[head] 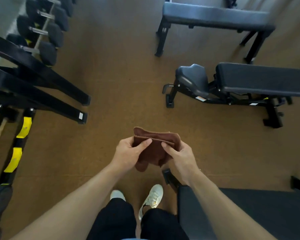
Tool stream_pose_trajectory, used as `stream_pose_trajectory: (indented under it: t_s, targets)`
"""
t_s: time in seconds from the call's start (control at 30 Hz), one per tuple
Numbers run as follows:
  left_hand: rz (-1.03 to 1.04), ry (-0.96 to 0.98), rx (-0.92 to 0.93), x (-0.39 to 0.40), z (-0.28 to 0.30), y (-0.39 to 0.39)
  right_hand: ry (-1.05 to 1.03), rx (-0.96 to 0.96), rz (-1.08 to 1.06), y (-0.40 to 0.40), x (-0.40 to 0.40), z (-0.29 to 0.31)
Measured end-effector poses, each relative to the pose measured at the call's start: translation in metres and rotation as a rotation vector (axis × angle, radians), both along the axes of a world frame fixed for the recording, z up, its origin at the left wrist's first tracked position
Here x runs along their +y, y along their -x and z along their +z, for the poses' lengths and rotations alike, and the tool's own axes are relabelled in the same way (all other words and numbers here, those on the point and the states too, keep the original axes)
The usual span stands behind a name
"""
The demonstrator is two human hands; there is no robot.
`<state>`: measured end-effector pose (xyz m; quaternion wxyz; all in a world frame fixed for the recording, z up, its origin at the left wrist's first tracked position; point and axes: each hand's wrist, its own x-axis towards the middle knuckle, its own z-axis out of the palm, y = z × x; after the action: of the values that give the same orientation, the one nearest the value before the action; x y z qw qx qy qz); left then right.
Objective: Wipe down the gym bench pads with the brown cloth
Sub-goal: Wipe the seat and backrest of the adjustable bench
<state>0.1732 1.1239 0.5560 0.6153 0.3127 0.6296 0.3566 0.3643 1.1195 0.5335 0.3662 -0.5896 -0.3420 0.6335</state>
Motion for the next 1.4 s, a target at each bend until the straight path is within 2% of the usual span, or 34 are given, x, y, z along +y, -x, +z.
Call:
stream_pose_trajectory:
  t_s: [0.17, 0.33, 0.43, 0.6, 0.8, 0.87, 1.03, 1.23, 1.33, 1.4]
  targets:
    - [-0.044, -0.002, -0.035, 0.083, -0.002, 0.021, 0.051, -0.038, -0.072, 0.014, 0.068, 0.01]
    - [-0.251, -0.065, -0.041, 0.162, -0.013, 0.037, 0.07, -0.169, -0.164, 0.025, 0.122, 0.007]
    - [-0.429, -0.093, 0.075, 0.206, -0.016, 0.034, 0.091, -0.259, -0.22, 0.023, 0.146, 0.004]
    - [-0.597, -0.11, 0.211, 0.271, -0.017, -0.001, 0.131, -0.399, -0.335, -0.003, 0.188, 0.006]
    - [-0.714, -0.145, 0.539, 0.343, -0.032, -0.077, 0.153, -0.45, -0.369, -0.076, 0.26, -0.005]
    - [-0.71, -0.086, 0.572, 0.373, -0.041, -0.107, 0.163, -0.441, -0.321, -0.108, 0.29, -0.016]
    - [-0.596, 0.116, 0.462, 0.453, -0.074, -0.185, 0.194, -0.366, -0.166, -0.199, 0.384, -0.054]
    - [-0.367, 0.041, 0.441, 0.536, -0.104, -0.254, 0.144, -0.352, -0.082, -0.264, 0.493, -0.094]
    - [-0.296, -0.027, 0.397, 0.565, -0.121, -0.264, 0.098, -0.338, -0.089, -0.269, 0.519, -0.115]
    - [-0.279, -0.007, 0.373, 0.577, -0.139, -0.263, 0.09, -0.338, -0.111, -0.266, 0.526, -0.138]
